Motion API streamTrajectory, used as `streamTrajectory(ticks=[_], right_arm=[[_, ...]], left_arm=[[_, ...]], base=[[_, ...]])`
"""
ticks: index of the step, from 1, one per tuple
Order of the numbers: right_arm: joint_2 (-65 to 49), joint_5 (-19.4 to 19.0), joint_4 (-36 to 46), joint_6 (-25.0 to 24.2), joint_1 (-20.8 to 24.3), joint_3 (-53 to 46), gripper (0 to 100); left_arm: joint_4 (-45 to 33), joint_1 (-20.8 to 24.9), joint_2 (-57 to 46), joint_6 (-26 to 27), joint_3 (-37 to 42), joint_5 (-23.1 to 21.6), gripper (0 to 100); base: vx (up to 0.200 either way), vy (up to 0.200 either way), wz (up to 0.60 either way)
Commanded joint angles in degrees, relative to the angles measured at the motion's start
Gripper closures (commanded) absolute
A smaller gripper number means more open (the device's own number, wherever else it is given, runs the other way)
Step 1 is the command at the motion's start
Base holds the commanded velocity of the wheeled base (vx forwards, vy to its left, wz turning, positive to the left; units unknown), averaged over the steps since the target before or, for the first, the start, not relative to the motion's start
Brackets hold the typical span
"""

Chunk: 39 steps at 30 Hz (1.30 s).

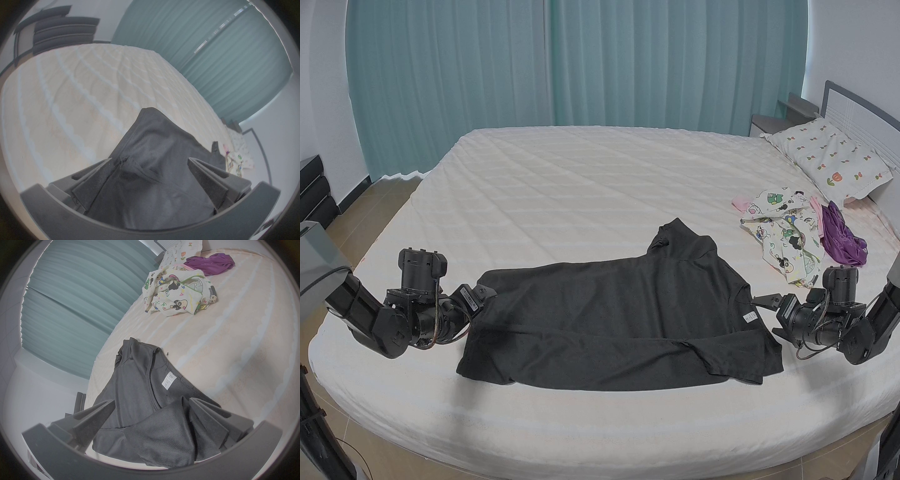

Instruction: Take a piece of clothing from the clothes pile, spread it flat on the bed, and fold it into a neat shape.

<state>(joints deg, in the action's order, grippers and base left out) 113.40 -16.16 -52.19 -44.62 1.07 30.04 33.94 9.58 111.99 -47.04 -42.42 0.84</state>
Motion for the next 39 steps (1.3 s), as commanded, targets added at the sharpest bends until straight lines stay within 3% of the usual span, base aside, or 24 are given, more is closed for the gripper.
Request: streamTrajectory(ticks=[1, 7, 19, 20, 25, 31, 39], right_arm=[[-0.19, -0.01, -0.02, 0.14, 0.16, -0.68, 0], [-0.11, -0.01, -0.02, 0.14, 0.16, -0.68, 0], [-0.02, -0.01, -0.02, 0.14, 0.16, -0.68, 0], [0.07, -0.01, -0.02, 0.14, 0.16, -0.68, 0], [0.42, -0.01, -0.02, 0.14, 0.16, -0.68, 0], [0.51, -0.01, -0.02, 0.32, 0.16, -0.68, 0], [1.12, -0.89, -0.02, 4.01, 0.07, 0.20, 0]], left_arm=[[0.16, -0.35, 5.95, 5.73, -3.19, 0.04, 0], [0.08, -0.27, 7.54, 11.36, -4.51, -0.05, 0], [-0.19, -0.09, 10.44, 12.24, -6.53, 0.21, 0], [-0.19, 0.00, 10.52, 12.24, -6.44, 0.21, 100], [-0.36, 0.00, 10.52, 12.24, -5.74, 0.39, 100], [-0.45, -1.06, 10.09, 12.15, -5.39, 4.52, 100], [-0.45, -1.23, 7.98, 11.80, -3.90, 7.51, 100]], base=[[0.000, 0.000, 0.00], [0.000, 0.000, 0.00], [0.000, 0.000, 0.00], [0.000, 0.000, 0.00], [0.000, 0.000, 0.00], [0.000, 0.000, 0.00], [0.000, 0.000, 0.00]])
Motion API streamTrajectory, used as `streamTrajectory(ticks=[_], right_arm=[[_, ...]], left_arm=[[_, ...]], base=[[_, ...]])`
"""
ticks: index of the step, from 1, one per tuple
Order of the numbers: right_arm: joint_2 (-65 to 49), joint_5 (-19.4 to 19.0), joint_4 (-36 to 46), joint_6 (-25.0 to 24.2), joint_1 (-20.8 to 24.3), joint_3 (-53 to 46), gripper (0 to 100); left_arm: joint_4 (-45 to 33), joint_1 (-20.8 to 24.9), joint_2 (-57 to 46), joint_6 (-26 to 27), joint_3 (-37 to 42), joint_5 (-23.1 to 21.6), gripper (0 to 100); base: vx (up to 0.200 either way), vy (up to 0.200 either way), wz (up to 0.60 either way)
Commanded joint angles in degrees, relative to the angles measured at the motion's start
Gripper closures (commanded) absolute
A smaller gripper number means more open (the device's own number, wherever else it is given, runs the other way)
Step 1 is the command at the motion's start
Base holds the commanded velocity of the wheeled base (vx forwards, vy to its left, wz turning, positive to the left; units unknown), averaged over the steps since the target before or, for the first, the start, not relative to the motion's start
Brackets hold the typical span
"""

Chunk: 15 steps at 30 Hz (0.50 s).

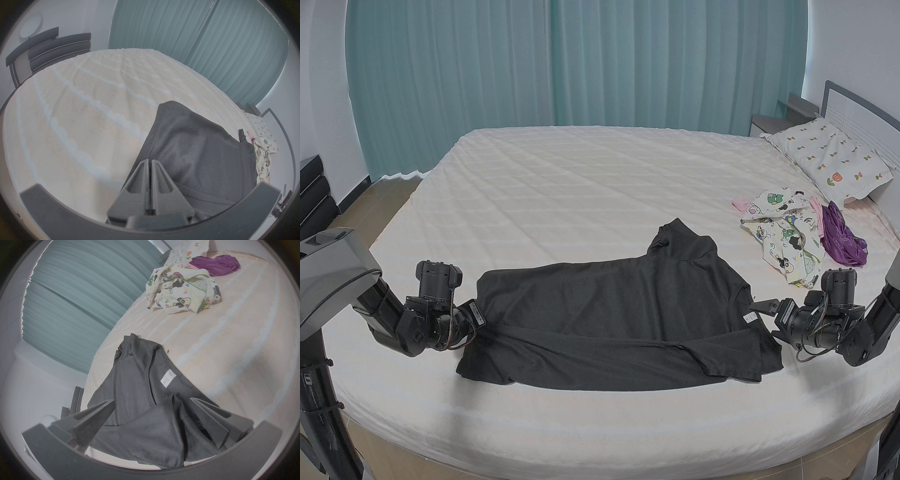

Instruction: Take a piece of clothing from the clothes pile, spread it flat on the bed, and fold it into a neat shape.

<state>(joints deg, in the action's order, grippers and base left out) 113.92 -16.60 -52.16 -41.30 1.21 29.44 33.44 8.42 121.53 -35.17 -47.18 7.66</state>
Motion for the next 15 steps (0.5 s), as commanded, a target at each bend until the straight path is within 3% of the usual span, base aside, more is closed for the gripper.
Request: streamTrajectory(ticks=[1, 6, 10, 15], right_arm=[[1.04, -0.80, -0.13, 1.14, -0.15, 1.32, 0], [2.18, -1.68, 0.04, 5.09, -0.77, 4.05, 0], [3.76, -6.51, 0.22, 8.96, -0.86, 4.57, 0], [6.75, -8.97, 0.22, 13.00, -0.77, 5.72, 0]], left_arm=[[0.05, -0.07, -1.91, -0.07, 1.12, 0.96, 100], [0.05, 0.10, -3.40, -0.07, 2.44, 1.40, 100], [0.05, 0.19, -3.58, -0.07, 2.97, 1.40, 100], [-0.04, 0.19, -3.58, -0.16, 3.06, 1.40, 100]], base=[[0.000, 0.000, 0.00], [0.000, 0.000, 0.00], [0.000, 0.000, 0.00], [0.000, 0.000, 0.00]])
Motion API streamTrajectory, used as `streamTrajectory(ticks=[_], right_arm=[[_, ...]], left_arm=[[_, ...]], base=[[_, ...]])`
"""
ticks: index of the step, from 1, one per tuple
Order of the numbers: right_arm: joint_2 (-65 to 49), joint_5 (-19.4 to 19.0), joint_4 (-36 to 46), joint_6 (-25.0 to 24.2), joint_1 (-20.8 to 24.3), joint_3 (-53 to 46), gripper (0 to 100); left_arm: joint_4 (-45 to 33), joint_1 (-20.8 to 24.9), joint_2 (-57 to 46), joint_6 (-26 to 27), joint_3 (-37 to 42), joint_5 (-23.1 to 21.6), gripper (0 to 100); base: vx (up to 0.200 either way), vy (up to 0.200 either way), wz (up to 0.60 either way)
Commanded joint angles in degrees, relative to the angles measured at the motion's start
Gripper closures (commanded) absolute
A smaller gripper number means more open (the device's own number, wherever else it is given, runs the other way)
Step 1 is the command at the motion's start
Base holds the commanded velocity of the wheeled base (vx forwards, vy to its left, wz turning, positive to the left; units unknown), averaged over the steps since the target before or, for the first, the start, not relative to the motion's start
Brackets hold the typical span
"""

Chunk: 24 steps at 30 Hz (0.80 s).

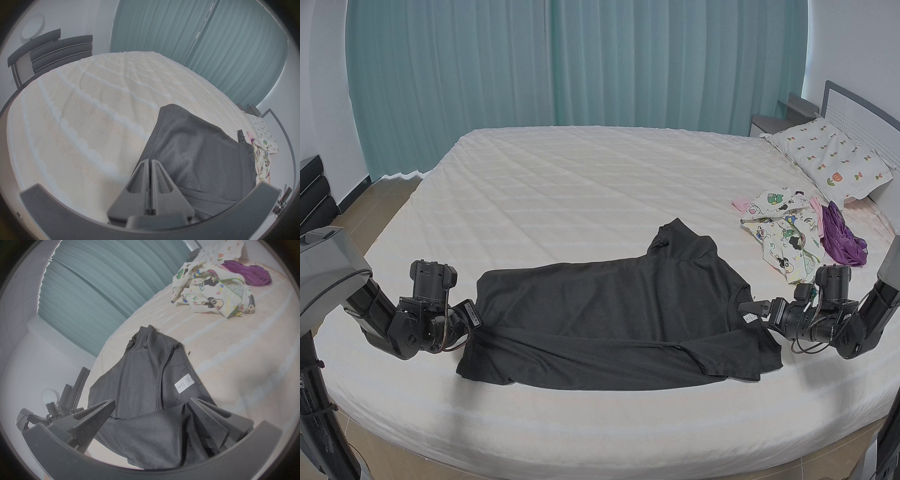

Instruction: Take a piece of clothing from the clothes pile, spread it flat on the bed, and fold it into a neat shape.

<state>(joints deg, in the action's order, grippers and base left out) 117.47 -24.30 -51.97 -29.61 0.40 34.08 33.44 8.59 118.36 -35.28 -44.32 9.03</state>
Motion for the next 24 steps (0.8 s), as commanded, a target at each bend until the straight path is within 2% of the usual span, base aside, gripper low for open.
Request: streamTrajectory(ticks=[1, 14, 15, 24], right_arm=[[3.64, -1.81, 0.03, 1.57, 0.13, 1.25, 0], [6.81, -2.34, 0.03, 3.33, 0.04, 2.57, 0], [6.81, -2.34, 0.03, 3.51, -0.05, 2.57, 100], [6.02, -2.34, -0.24, 3.68, -0.93, 1.42, 100]], left_arm=[[-0.04, 0.02, -0.41, -0.05, 0.20, 0.02, 100], [-0.04, 0.02, -0.32, -0.05, 0.12, 0.02, 100], [-0.04, 0.02, -0.32, -0.05, 0.12, 0.02, 100], [-0.04, -0.07, -0.41, -0.14, 0.20, 0.11, 100]], base=[[0.000, 0.000, 0.00], [0.000, 0.000, 0.00], [0.000, 0.000, 0.00], [0.000, 0.000, 0.00]])
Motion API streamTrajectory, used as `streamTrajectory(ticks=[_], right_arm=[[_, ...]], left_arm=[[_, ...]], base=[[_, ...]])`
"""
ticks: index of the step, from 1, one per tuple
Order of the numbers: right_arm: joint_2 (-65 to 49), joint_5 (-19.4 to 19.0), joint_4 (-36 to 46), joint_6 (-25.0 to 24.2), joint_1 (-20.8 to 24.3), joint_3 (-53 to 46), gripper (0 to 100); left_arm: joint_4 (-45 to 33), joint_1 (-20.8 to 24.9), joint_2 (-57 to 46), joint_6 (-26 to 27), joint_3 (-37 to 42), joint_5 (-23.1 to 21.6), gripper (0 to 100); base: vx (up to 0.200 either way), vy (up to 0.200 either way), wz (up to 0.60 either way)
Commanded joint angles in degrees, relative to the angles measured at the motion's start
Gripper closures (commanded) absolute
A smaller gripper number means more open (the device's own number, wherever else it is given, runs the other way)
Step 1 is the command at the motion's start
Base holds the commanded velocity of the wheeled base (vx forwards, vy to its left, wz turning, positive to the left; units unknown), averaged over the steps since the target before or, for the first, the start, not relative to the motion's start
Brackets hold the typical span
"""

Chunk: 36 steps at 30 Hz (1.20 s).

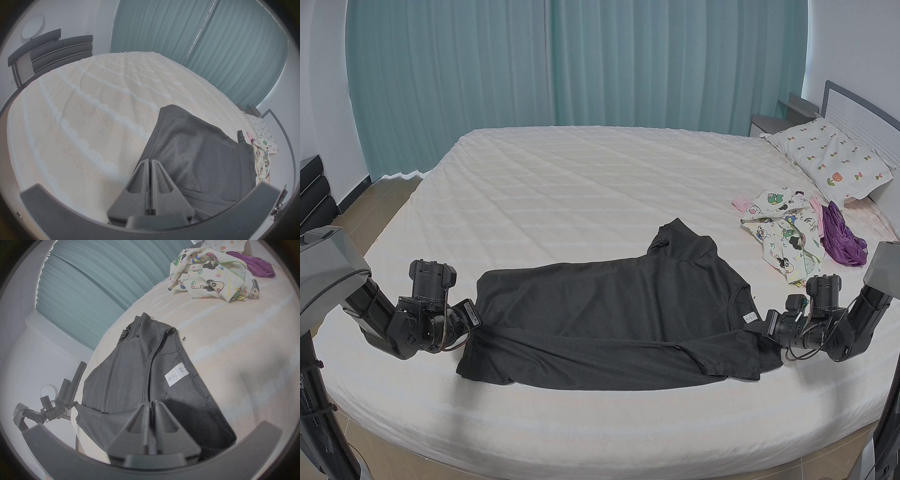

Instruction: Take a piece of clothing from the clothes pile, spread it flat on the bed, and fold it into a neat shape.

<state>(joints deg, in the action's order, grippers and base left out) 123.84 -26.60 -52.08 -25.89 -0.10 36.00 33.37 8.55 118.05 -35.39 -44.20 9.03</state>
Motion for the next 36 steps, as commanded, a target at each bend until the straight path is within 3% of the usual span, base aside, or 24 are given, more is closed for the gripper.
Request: streamTrajectory(ticks=[1, 9, 17, 30, 36], right_arm=[[-0.36, -0.03, -0.13, -0.03, -0.52, -0.49, 100], [-2.82, -1.00, -0.30, -0.21, -1.75, -2.51, 100], [-8.71, -5.30, -5.75, -1.00, -3.51, -8.40, 100], [-23.47, -8.73, -9.53, -1.09, -7.11, -20.09, 100], [-24.97, -9.17, -9.53, -1.00, -7.81, -22.29, 100]], left_arm=[[0.03, -0.02, -0.10, -0.03, 0.08, 0.11, 100], [0.03, -0.02, -1.07, -0.12, 0.79, 0.28, 100], [0.03, -0.02, -7.14, -1.17, 4.48, 0.28, 100], [0.38, 0.33, -21.20, -2.76, 18.36, -0.42, 100], [0.12, 1.39, -25.59, -2.76, 22.76, -0.51, 100]], base=[[0.000, 0.000, 0.00], [0.000, 0.000, 0.00], [0.000, 0.000, 0.00], [0.000, 0.000, 0.00], [0.000, 0.000, 0.00]])
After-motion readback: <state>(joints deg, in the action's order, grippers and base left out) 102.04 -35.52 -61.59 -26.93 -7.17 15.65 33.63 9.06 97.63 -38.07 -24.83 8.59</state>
